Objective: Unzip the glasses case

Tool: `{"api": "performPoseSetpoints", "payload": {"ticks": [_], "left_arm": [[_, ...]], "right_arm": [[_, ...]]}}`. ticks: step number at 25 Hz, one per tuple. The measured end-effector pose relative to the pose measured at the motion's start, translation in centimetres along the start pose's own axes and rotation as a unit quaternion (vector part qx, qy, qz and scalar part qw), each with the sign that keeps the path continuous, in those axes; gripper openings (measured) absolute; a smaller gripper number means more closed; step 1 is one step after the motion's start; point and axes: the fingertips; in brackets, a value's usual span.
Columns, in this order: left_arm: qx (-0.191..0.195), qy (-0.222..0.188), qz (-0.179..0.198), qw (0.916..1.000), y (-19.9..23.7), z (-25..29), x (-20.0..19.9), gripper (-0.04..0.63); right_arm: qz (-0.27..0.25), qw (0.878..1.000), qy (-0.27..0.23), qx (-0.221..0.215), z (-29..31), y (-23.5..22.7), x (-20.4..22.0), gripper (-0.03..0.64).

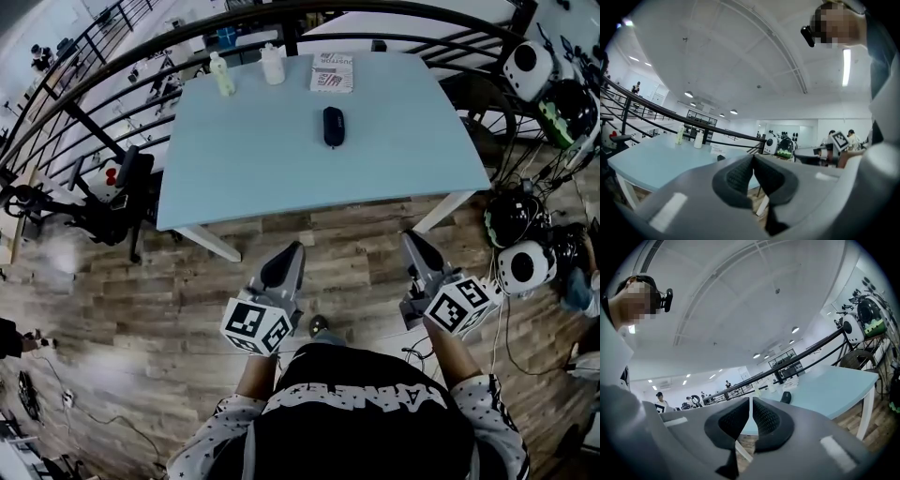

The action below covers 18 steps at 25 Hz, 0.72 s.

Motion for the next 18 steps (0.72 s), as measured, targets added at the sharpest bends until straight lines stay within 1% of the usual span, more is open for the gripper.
{"api": "performPoseSetpoints", "payload": {"ticks": [3,8,11,13,18], "left_arm": [[-0.001,-0.001,0.000,1.0000,2.4,0.8,0.3,0.000],[0.000,0.000,0.015,0.9999,5.5,1.4,0.4,0.000],[-0.009,0.002,0.027,0.9996,7.6,1.3,0.5,0.000],[-0.015,0.002,0.027,0.9995,8.8,1.2,0.6,0.000],[-0.012,0.011,0.018,0.9997,9.6,1.3,1.3,0.000]], "right_arm": [[-0.001,1.000,-0.003,0.002,2.4,0.0,-0.2,0.006],[-0.003,1.000,-0.005,0.002,6.0,0.2,0.0,0.006],[-0.004,1.000,-0.001,-0.004,7.9,0.7,0.4,0.006],[-0.007,1.000,0.002,-0.009,9.0,1.1,0.6,0.008],[-0.002,1.000,0.007,-0.004,10.0,0.9,0.9,0.008]]}}
Point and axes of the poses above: the fingertips, and each gripper's own axes: z forward along the fingers, y to its left, x out of its underside, and after that the axes turned 15 degrees about z, right-handed
